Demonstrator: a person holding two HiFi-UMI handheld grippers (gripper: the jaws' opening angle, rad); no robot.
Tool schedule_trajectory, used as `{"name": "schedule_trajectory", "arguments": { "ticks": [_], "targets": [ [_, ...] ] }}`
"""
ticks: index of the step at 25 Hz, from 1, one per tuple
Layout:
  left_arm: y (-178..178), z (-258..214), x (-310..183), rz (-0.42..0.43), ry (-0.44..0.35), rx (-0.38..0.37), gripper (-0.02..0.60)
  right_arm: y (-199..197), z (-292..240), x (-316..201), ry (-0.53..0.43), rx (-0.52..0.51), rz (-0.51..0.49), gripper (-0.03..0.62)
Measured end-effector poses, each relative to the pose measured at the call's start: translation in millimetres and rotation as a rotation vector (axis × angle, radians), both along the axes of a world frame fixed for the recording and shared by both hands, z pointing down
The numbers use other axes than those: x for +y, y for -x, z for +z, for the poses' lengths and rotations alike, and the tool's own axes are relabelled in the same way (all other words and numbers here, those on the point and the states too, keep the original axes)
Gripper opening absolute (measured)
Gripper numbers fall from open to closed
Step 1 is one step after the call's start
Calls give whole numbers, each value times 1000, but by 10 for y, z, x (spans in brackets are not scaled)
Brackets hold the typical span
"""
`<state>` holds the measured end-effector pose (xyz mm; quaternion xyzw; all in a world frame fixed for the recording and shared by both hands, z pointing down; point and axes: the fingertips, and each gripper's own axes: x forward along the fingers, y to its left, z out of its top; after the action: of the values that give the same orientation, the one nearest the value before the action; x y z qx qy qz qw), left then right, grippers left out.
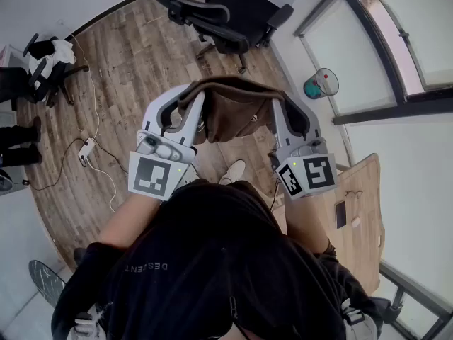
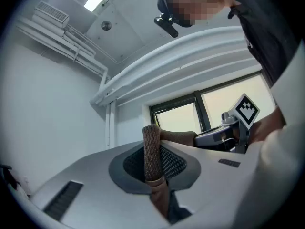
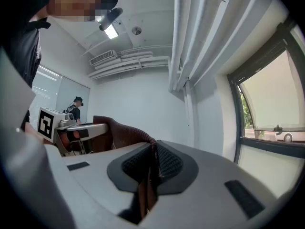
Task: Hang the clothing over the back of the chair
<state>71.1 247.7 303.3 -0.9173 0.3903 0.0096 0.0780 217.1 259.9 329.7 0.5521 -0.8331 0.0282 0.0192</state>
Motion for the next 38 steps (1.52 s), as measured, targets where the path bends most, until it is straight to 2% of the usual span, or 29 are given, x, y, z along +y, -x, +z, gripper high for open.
{"name": "schedule_trajectory", "arguments": {
  "ticks": [8, 25, 38],
  "targets": [
    [186, -104, 74, -36, -12, 27, 46, 196, -110, 30, -29, 29, -57, 38],
    [595, -118, 193, -91, -13, 23, 48, 597, -63, 88, 22, 11, -155, 40],
    [1194, -164, 26, -121, -30, 42, 48, 1206, -135, -42, 1, 40, -185, 40]
  ]
}}
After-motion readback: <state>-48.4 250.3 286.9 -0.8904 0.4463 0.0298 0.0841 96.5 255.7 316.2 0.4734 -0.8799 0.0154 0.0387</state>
